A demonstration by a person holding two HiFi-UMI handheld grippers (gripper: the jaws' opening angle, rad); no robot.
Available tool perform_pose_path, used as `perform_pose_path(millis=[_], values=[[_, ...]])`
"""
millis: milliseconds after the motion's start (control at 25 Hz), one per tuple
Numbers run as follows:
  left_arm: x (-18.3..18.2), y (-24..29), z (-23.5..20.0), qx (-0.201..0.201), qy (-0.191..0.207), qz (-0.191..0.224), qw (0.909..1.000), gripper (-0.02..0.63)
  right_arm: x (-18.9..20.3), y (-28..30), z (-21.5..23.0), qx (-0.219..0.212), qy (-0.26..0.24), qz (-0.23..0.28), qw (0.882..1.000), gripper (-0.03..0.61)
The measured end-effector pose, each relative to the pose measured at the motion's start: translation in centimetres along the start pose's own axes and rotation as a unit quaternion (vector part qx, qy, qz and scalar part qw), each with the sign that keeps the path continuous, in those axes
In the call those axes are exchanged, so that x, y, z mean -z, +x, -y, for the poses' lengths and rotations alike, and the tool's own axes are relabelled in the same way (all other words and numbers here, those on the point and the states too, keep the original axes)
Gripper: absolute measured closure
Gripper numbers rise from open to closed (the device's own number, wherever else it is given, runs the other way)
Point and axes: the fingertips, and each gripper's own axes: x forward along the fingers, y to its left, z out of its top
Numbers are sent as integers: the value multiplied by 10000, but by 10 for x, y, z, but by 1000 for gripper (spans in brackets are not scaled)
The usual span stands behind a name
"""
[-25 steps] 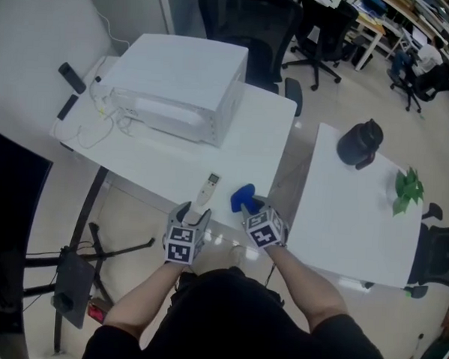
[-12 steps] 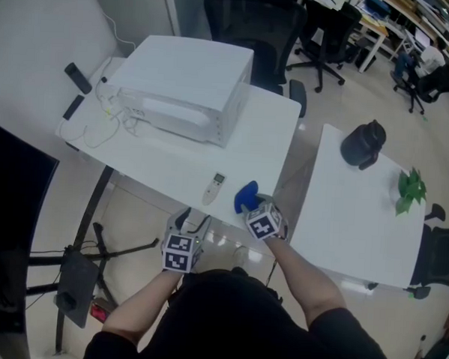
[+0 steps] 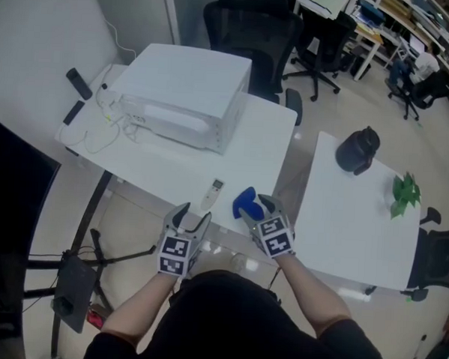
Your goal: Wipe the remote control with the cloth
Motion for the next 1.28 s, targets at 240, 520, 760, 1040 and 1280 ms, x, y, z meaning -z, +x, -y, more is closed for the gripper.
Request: perform_pose_path(millis=[240, 520, 760, 1040, 1280], values=[[-53, -20, 21, 538, 517, 531, 9958, 387, -66, -60, -35, -34, -54, 939, 9956, 471], [-75, -34, 37, 805, 645, 779, 9916, 585, -79, -81, -59, -81, -196, 1237, 9921, 557], [-74, -31, 42, 854, 790, 723, 9906, 611, -81, -81, -69, -97, -218, 1231, 9921, 568], [-71, -30, 45, 911, 840, 638, 9902, 611, -83, -82, -76, -44, -188, 1200, 9926, 569], [-68, -30, 47, 961, 908, 612, 9893, 611, -84, -84, -78, 2, -164, 1180, 9929, 569]])
